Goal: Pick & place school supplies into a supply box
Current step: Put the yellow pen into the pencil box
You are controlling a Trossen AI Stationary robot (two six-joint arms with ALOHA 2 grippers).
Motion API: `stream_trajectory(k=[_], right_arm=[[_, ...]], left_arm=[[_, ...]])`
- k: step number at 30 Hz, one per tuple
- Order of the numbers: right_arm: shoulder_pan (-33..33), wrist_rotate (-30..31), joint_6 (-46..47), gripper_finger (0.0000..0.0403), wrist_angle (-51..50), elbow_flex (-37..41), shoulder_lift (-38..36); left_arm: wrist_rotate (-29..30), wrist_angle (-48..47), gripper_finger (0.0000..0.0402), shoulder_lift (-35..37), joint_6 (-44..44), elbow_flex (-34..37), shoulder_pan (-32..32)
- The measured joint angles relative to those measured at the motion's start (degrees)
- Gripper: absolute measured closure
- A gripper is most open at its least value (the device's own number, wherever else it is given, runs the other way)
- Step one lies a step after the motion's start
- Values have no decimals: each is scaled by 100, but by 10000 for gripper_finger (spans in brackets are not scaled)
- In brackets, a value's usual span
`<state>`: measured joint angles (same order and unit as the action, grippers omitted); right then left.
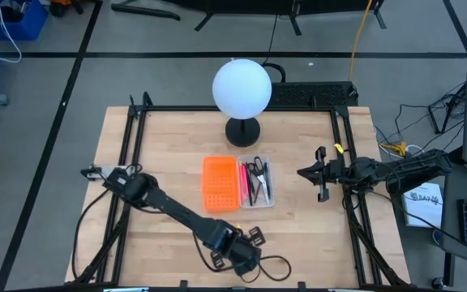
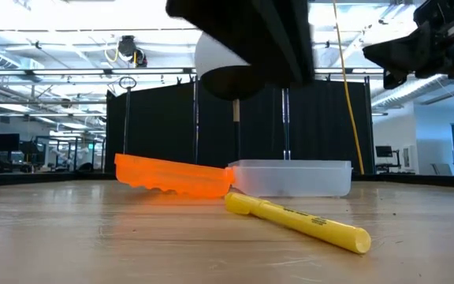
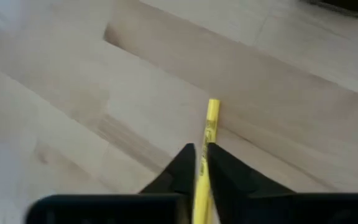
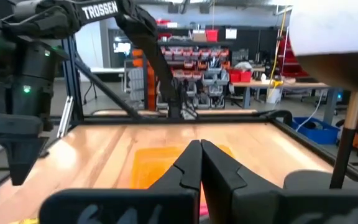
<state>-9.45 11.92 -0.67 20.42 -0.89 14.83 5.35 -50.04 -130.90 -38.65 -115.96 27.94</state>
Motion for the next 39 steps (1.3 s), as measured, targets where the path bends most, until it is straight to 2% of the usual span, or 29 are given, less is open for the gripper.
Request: stream_trajectory(k=[7, 12, 15, 23, 34, 39], right_arm=[[0, -2, 2, 403, -56, 2, 4], [0, -2, 134, 403, -102, 2, 2], [0, -4, 239, 403, -172, 2, 4], [0, -6, 560, 403, -359, 2, 24], [-1, -4, 856, 403, -458, 2, 48], [0, -4, 885, 403, -458, 2, 52]], left_arm=[[-385, 372, 249, -78, -299, 3, -254], [-826, 421, 211, -158, -92, 56, -453], [-1082, 647, 207, -168, -19, 292, -526], [-1032, 1043, 206, -171, -3, 1009, -531], [-1023, 1369, 206, -145, 274, 1402, -531], [-1335, 1246, 241, -139, 453, 1485, -530]])
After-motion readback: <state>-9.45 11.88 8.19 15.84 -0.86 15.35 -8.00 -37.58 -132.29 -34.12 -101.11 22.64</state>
